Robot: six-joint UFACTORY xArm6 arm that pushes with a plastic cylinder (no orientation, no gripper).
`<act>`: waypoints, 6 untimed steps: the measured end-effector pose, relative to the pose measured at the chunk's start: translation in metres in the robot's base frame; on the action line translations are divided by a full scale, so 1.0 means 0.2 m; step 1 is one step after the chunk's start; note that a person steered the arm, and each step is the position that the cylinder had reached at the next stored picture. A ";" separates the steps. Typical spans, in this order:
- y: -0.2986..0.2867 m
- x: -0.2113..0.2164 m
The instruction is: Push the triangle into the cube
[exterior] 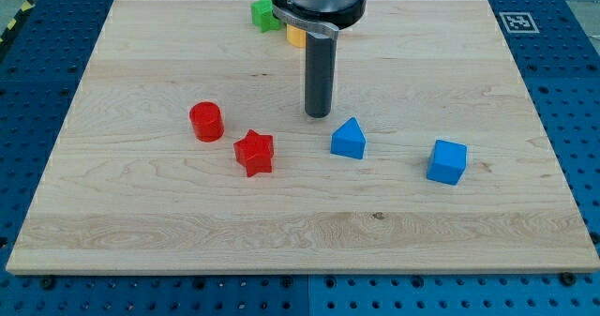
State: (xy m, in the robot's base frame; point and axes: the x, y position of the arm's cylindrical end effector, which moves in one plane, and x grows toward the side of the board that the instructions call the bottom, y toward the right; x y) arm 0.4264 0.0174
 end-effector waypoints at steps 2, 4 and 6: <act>0.00 0.00; -0.12 0.00; 0.00 0.22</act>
